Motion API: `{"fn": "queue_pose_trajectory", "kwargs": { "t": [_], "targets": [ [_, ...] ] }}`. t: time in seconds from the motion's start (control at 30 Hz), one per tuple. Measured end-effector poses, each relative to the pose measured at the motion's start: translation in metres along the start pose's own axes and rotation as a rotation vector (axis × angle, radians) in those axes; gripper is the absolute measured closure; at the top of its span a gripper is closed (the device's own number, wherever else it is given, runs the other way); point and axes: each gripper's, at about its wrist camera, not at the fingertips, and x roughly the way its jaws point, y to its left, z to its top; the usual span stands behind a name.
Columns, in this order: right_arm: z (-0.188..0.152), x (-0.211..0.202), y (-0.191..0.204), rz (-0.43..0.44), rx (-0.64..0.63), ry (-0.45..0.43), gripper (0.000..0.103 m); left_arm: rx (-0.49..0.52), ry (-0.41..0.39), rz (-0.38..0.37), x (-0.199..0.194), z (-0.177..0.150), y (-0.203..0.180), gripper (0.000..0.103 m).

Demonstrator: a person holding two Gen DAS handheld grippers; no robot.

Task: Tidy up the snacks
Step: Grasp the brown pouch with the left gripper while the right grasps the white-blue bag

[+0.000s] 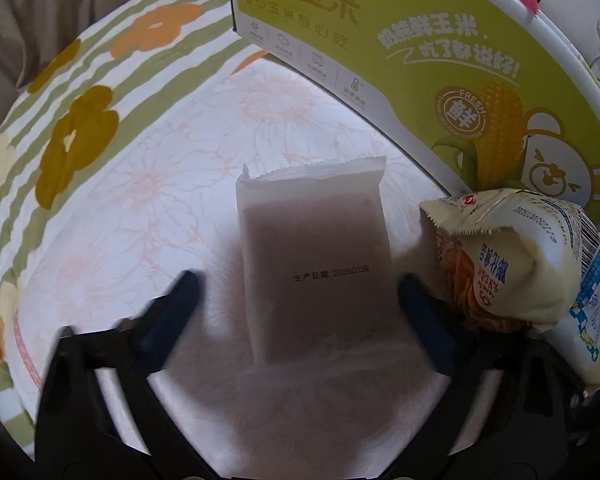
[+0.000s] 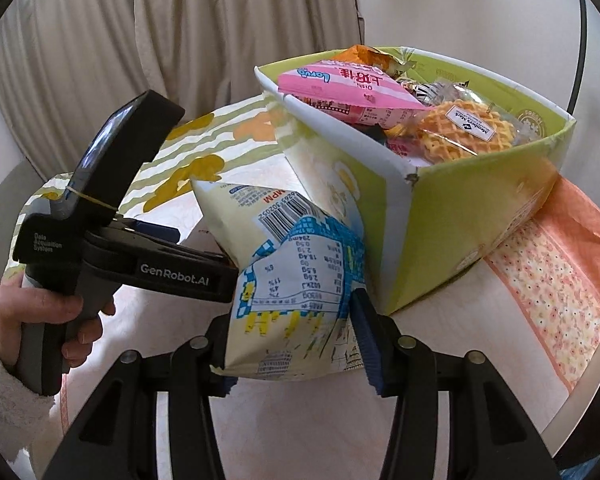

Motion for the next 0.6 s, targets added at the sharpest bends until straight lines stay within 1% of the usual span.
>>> {"fn": "queue_pose_trajectory", "kwargs": {
  "t": [0.03, 0.07, 0.17, 0.27, 0.4, 0.53, 0.57, 0.6],
  "targets": [
    [-0.001, 0.002, 0.001, -0.006, 0.004, 0.007, 0.050, 0.005, -0.011, 0.003, -0.001, -0.001, -0.001, 0.026],
    [-0.001, 0.006, 0.000, -0.008, 0.009, 0.014, 0.049, 0.012, -0.016, -0.005, -0.002, 0.000, -0.002, 0.038],
    [0.000, 0.013, -0.003, -0.011, 0.025, 0.025, 0.046, 0.035, -0.023, 0.013, -0.003, -0.002, -0.008, 0.040],
    [0.001, 0.017, -0.002, -0.009, 0.007, 0.019, 0.046, 0.018, -0.021, 0.003, -0.005, -0.003, -0.006, 0.040],
    [0.004, 0.022, 0.000, -0.009, -0.006, 0.009, 0.045, 0.006, -0.024, 0.007, -0.008, -0.009, -0.004, 0.040],
    [0.006, 0.023, 0.003, 0.024, -0.013, -0.009, 0.045, -0.006, -0.025, 0.013, -0.008, -0.012, -0.003, 0.041],
    [0.007, 0.022, 0.003, 0.018, -0.019, -0.016, 0.046, -0.009, -0.024, 0.014, -0.009, -0.012, -0.001, 0.041],
    [0.007, 0.019, 0.005, 0.015, -0.030, -0.025, 0.053, -0.015, -0.023, 0.019, -0.010, -0.013, 0.000, 0.041]
  ]
}}
